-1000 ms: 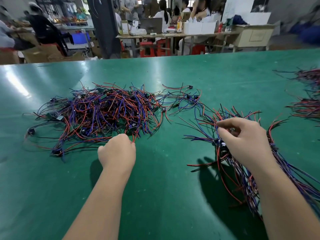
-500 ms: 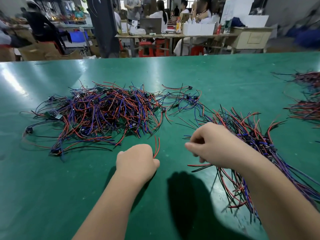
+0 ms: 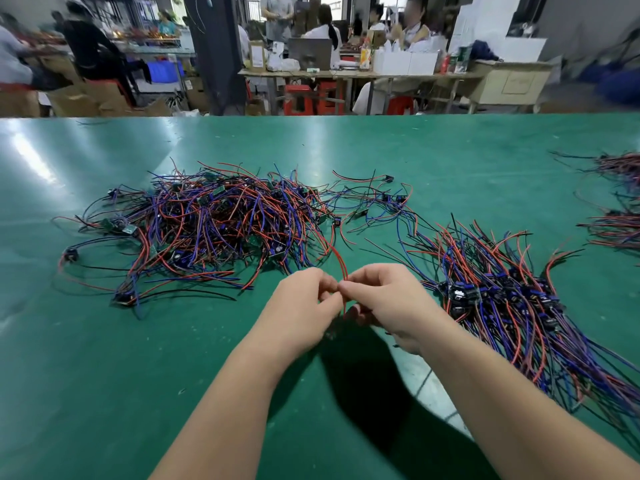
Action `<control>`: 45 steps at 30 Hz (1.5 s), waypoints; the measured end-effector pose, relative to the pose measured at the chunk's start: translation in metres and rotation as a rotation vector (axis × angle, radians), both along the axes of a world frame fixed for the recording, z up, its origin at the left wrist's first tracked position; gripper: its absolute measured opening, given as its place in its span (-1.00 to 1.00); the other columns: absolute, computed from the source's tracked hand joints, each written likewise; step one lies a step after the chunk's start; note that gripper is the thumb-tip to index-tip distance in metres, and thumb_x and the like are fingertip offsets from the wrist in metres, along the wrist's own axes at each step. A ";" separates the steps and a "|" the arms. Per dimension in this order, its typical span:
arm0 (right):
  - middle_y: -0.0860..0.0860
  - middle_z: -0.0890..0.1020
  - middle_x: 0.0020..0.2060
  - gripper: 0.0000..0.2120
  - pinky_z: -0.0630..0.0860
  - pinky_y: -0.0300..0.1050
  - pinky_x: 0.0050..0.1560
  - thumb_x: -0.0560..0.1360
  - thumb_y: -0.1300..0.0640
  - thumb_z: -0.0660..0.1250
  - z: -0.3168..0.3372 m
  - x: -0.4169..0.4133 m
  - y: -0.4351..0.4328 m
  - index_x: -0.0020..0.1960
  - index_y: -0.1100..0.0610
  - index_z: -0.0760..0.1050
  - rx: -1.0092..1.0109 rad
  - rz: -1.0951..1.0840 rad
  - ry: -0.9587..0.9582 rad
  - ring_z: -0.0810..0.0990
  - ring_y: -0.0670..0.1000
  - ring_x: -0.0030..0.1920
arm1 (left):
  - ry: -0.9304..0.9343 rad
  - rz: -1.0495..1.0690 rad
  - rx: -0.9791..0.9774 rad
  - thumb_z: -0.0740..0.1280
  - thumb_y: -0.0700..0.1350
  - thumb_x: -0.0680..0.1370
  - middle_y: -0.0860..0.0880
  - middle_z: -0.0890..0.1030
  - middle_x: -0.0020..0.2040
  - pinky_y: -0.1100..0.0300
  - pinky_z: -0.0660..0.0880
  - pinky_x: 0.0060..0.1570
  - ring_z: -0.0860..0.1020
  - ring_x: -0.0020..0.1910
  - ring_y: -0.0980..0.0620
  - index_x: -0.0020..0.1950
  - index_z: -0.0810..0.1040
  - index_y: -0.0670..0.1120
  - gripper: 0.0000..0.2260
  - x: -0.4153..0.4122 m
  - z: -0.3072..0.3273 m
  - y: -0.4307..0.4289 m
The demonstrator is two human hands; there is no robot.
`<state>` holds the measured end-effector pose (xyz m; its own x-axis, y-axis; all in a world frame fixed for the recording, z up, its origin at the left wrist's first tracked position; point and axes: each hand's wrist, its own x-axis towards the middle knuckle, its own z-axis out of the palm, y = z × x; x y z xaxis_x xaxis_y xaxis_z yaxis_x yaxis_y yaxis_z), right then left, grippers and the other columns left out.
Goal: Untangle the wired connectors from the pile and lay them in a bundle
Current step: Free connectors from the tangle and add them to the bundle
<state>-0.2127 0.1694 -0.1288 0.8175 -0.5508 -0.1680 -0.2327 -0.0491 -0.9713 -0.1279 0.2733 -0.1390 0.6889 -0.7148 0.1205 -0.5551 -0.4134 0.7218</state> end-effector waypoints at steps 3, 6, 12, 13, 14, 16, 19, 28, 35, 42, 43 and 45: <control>0.09 0.59 -0.43 -0.81 0.45 -0.23 -0.48 0.46 0.27 0.39 0.020 0.008 -0.017 -0.32 0.14 0.55 -0.197 0.014 0.050 0.50 -0.04 -0.49 | -0.017 0.025 -0.174 0.39 -0.10 0.48 0.15 0.49 -0.46 0.43 0.28 -0.41 0.41 -0.48 0.28 -0.26 0.56 0.01 -0.88 0.004 0.003 0.001; 0.06 0.59 -0.49 -0.90 0.47 -0.24 -0.49 0.45 0.25 0.39 0.053 0.030 -0.055 -0.25 0.18 0.60 -0.440 -0.151 0.054 0.49 -0.07 -0.55 | -0.049 0.143 -0.185 0.36 -0.07 0.50 0.17 0.53 -0.40 0.45 0.31 -0.35 0.47 -0.39 0.27 -0.25 0.57 0.03 -0.87 0.010 0.006 0.005; 0.27 0.61 -0.12 -0.75 0.59 0.20 -0.01 0.45 0.22 0.24 0.070 0.083 -0.085 0.05 0.34 0.50 -0.579 -0.212 0.233 0.62 0.23 -0.13 | -0.074 0.301 -0.022 0.26 -0.11 0.53 0.06 0.65 -0.13 0.04 0.50 0.04 0.57 -0.11 -0.08 -0.06 0.60 0.01 -0.88 0.016 0.003 0.012; 0.25 0.61 -0.13 -0.76 0.60 0.17 -0.01 0.43 0.25 0.22 0.064 0.091 -0.077 0.05 0.33 0.51 -0.567 -0.170 0.237 0.61 0.19 -0.16 | -0.068 0.310 0.003 0.25 -0.11 0.53 0.05 0.65 -0.10 0.02 0.50 0.04 0.58 -0.10 -0.09 -0.05 0.59 0.02 -0.87 0.016 0.003 0.013; 0.23 0.62 -0.17 -0.75 0.60 0.12 -0.04 0.43 0.26 0.22 0.056 0.099 -0.069 0.05 0.33 0.53 -0.539 -0.121 0.234 0.58 0.14 -0.20 | -0.069 0.322 0.036 0.24 -0.11 0.53 0.04 0.65 -0.07 0.02 0.49 0.06 0.57 -0.08 -0.09 -0.03 0.58 0.02 -0.86 0.016 0.002 0.013; 0.19 0.59 -0.25 -0.72 0.57 0.02 -0.16 0.45 0.23 0.26 0.039 0.112 -0.050 0.10 0.35 0.53 -0.465 -0.035 0.268 0.56 0.11 -0.27 | -0.090 0.334 0.118 0.22 -0.11 0.53 0.01 0.64 -0.04 0.03 0.48 0.09 0.56 -0.02 -0.09 0.01 0.58 0.01 -0.84 0.017 0.000 0.014; 0.14 0.57 -0.29 -0.56 0.53 -0.02 -0.23 0.51 0.04 0.30 0.014 0.127 -0.031 0.24 0.34 0.41 -0.440 -0.005 0.309 0.59 0.13 -0.29 | -0.095 0.296 0.207 0.21 -0.11 0.51 -0.03 0.60 -0.12 0.06 0.49 0.04 0.55 -0.02 -0.12 -0.08 0.55 -0.04 -0.87 0.016 -0.002 0.015; 0.13 0.61 0.04 -0.76 0.43 -0.16 -0.08 0.52 0.15 0.33 -0.017 0.155 -0.006 0.13 0.23 0.52 -0.653 -0.029 0.288 0.55 0.13 0.00 | -0.077 0.251 0.270 0.20 -0.09 0.53 -0.11 0.58 -0.03 0.02 0.52 -0.03 0.54 -0.01 -0.20 -0.05 0.48 -0.09 -0.89 0.016 -0.006 0.012; 0.04 0.62 -0.34 -0.69 0.44 -0.19 -0.29 0.42 0.28 0.28 -0.011 0.118 0.007 -0.28 -0.06 0.68 -0.618 0.242 0.184 0.49 0.03 -0.30 | -0.156 0.506 -0.100 0.21 -0.02 0.38 0.01 0.47 -0.39 0.18 0.30 -0.34 0.42 -0.29 -0.13 -0.32 0.51 -0.06 -0.83 0.011 0.016 0.018; 0.26 0.62 -0.03 -0.80 0.41 -0.16 -0.13 0.44 0.21 0.26 -0.021 0.074 0.033 0.00 0.26 0.56 -0.890 0.519 0.152 0.56 0.19 -0.05 | -0.225 0.567 -0.295 0.29 -0.15 0.46 -0.01 0.57 -0.20 0.19 0.29 -0.22 0.47 -0.17 -0.04 -0.18 0.57 -0.04 -0.92 0.016 0.019 0.022; 0.24 0.63 0.01 -0.78 0.42 -0.12 -0.08 0.45 0.21 0.29 -0.023 0.066 0.038 0.06 0.25 0.56 -0.881 0.565 0.115 0.55 0.11 -0.05 | -0.242 0.536 -0.279 0.30 -0.19 0.46 -0.04 0.57 -0.14 0.18 0.34 -0.13 0.48 -0.11 -0.05 -0.14 0.59 -0.07 -0.92 0.016 0.016 0.020; 0.20 0.64 -0.09 -0.83 0.38 -0.19 -0.16 0.42 0.23 0.38 -0.023 0.052 0.043 0.00 0.25 0.57 -0.807 0.628 0.011 0.45 -0.09 -0.17 | -0.259 0.496 -0.262 0.31 -0.24 0.44 -0.08 0.57 -0.07 0.13 0.35 0.05 0.48 -0.01 -0.11 -0.08 0.60 -0.10 -0.87 0.016 0.013 0.019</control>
<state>-0.1609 0.2126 -0.1513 0.9982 0.0240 0.0542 0.0515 -0.8042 -0.5921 -0.1123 0.2919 -0.1262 0.8565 -0.2405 0.4567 -0.5130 -0.4943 0.7017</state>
